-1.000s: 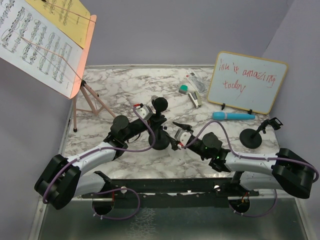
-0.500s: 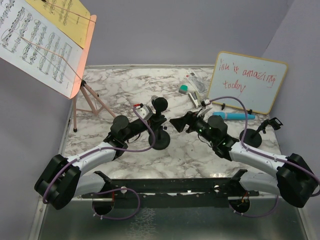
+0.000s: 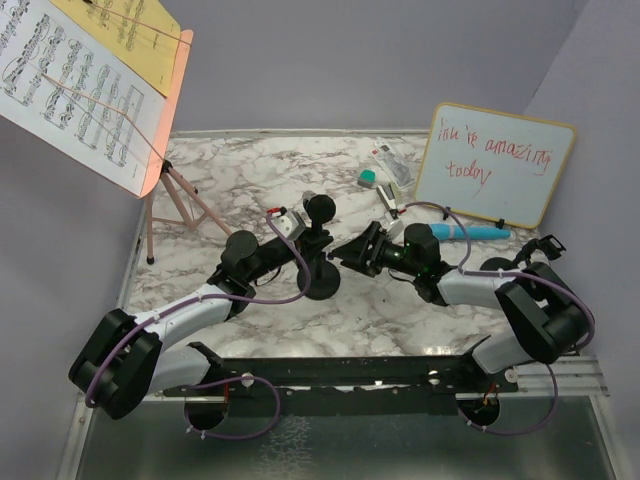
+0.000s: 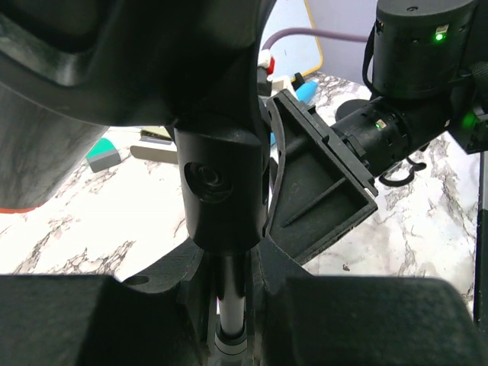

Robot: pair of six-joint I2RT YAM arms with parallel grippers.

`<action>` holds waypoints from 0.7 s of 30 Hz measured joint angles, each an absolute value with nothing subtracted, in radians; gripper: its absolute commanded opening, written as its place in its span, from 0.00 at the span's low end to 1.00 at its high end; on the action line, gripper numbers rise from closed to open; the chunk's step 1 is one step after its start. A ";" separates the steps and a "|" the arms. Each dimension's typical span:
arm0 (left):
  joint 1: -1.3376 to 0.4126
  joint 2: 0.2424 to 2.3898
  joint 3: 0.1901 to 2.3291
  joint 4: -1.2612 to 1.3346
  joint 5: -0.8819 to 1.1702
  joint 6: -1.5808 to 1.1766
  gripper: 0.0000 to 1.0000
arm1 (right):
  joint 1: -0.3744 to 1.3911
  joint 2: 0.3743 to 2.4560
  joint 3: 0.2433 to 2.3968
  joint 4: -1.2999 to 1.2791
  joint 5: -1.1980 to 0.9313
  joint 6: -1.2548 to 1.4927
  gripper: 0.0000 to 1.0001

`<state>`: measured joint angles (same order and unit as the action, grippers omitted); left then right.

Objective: Pack up the instrument practice props
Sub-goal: Unscrew the knob on the microphone stand.

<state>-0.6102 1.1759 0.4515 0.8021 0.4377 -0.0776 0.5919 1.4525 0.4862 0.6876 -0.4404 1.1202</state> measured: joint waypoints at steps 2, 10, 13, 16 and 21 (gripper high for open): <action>-0.610 1.176 0.451 0.802 0.438 -0.078 0.00 | 0.590 1.490 0.481 0.756 -0.483 1.175 0.70; -0.610 1.175 0.451 0.801 0.438 -0.078 0.00 | 0.589 1.571 0.485 0.926 -0.590 1.291 0.62; -0.610 1.174 0.451 0.799 0.438 -0.078 0.00 | 0.589 1.583 0.486 0.959 -0.603 1.313 0.54; -0.610 1.174 0.451 0.799 0.438 -0.078 0.00 | 0.588 1.599 0.486 0.997 -0.615 1.336 0.48; -0.610 1.173 0.451 0.798 0.438 -0.078 0.00 | 0.587 1.638 0.486 1.059 -0.628 1.370 0.37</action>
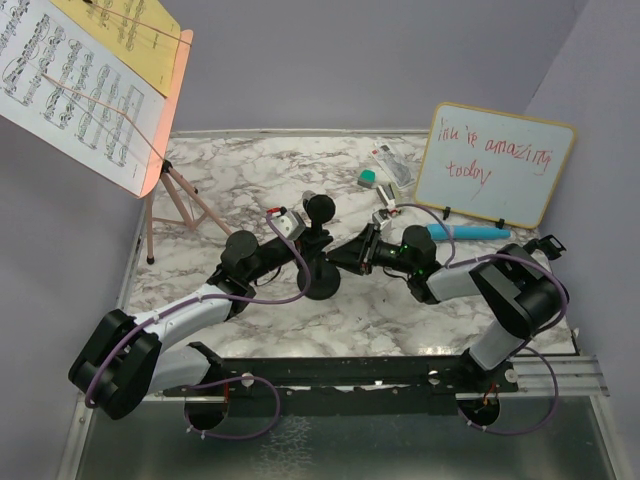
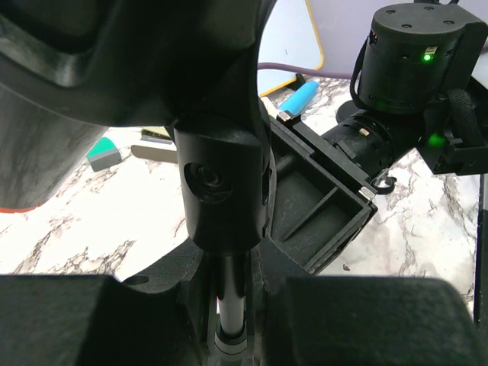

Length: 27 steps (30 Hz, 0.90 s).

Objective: Pack up the instrument practice props
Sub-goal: Unscrew the knob on the microphone stand.

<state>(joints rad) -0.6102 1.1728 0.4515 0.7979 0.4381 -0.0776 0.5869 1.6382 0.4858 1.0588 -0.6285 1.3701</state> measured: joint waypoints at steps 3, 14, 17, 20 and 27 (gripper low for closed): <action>-0.610 1.172 0.451 0.797 0.438 -0.078 0.00 | 0.587 1.667 0.486 1.095 -0.636 1.393 0.32; -0.610 1.172 0.451 0.792 0.438 -0.079 0.00 | 0.579 1.736 0.485 1.221 -0.656 1.443 0.00; -0.610 1.171 0.451 0.789 0.438 -0.078 0.00 | 0.574 1.734 0.488 1.215 -0.673 1.390 0.00; -0.610 1.171 0.451 0.788 0.437 -0.078 0.00 | 0.574 1.707 0.519 1.137 -0.697 1.262 0.00; -0.604 1.171 0.451 0.784 0.434 -0.078 0.00 | 0.577 1.573 0.601 0.796 -0.703 0.768 0.00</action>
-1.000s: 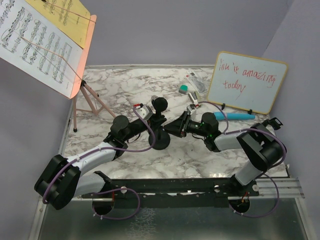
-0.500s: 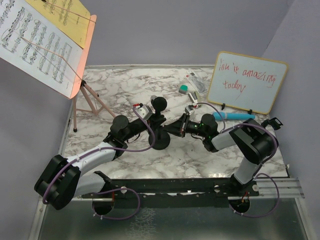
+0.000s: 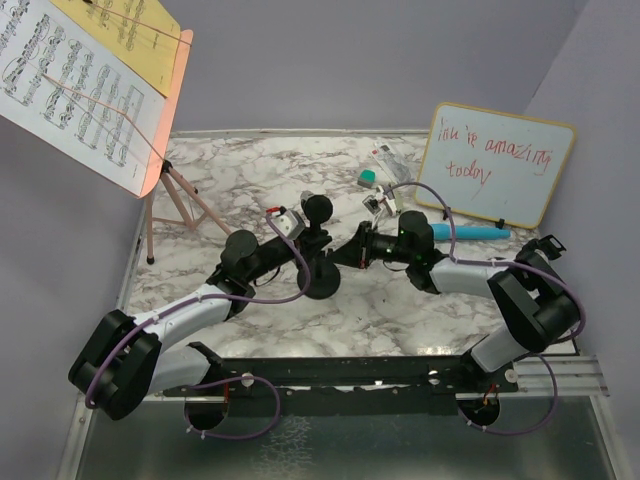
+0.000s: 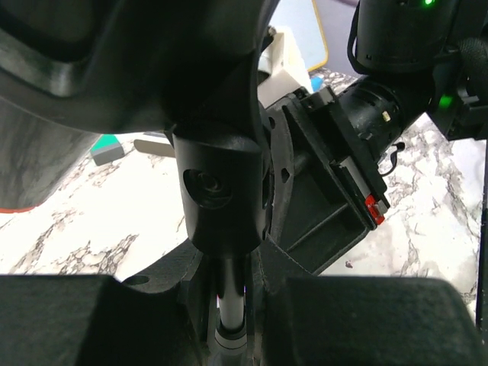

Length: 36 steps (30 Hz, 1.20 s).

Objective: Pack up the instrument practice props
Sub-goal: Unscrew the knob on the microphone stand.

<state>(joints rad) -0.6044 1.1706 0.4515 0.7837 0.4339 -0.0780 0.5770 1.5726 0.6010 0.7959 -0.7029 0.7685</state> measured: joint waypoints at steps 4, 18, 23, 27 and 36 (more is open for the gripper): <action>-0.610 1.171 0.451 0.781 0.437 -0.078 0.00 | 0.595 1.517 0.601 0.719 -0.702 0.475 0.00; -0.609 1.169 0.451 0.777 0.442 -0.081 0.00 | 0.753 1.396 0.538 0.664 -0.499 -0.662 0.00; -0.609 1.169 0.451 0.777 0.439 -0.081 0.00 | 0.828 1.387 0.488 0.727 -0.346 -0.986 0.00; -0.609 1.169 0.451 0.776 0.438 -0.081 0.00 | 0.906 1.414 0.434 0.836 -0.196 -1.261 0.00; -0.608 1.169 0.451 0.775 0.429 -0.076 0.00 | 0.962 1.491 0.395 1.000 -0.048 -1.446 0.39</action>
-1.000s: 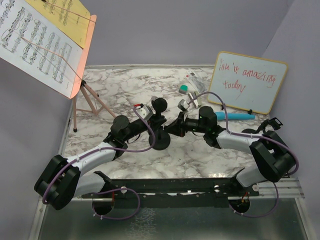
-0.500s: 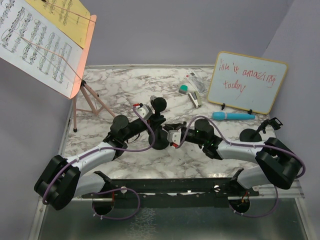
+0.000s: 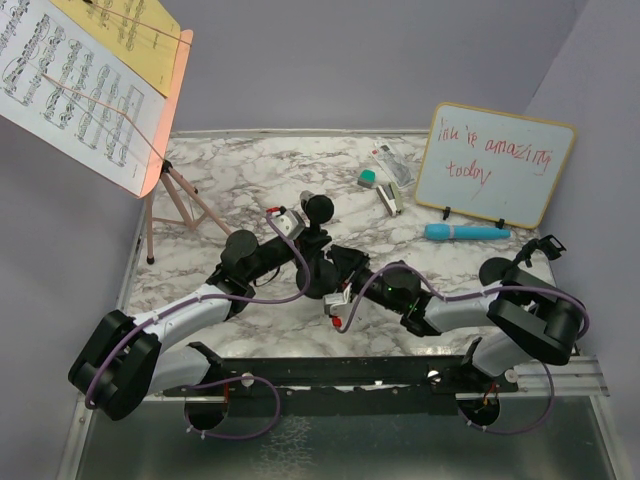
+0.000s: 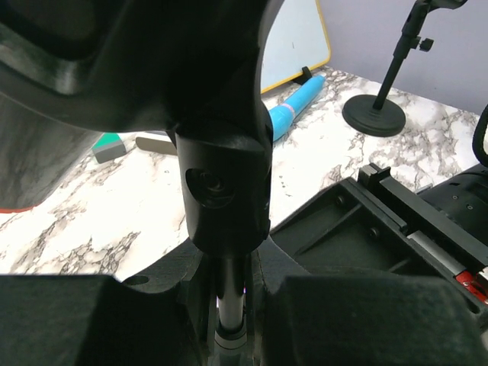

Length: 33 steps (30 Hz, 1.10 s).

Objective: Pack up the instrument practice props
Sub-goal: Unscrew the knob on the microphone stand.

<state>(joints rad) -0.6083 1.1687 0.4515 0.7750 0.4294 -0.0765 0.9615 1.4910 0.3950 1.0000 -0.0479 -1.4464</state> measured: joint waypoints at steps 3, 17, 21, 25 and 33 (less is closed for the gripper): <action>-0.609 1.169 0.451 0.775 0.429 -0.076 0.00 | 0.962 1.491 0.384 1.007 -0.025 -1.378 0.51; -0.609 1.169 0.451 0.775 0.430 -0.075 0.00 | 0.938 1.262 0.376 0.824 -0.001 -0.598 0.77; -0.609 1.169 0.451 0.775 0.430 -0.075 0.00 | 0.904 1.213 0.377 0.767 -0.001 -0.325 0.82; -0.609 1.169 0.451 0.775 0.430 -0.075 0.00 | 0.866 1.201 0.389 0.714 -0.010 -0.057 0.82; -0.609 1.169 0.451 0.775 0.430 -0.075 0.00 | 0.719 1.211 0.406 0.720 -0.165 0.446 0.78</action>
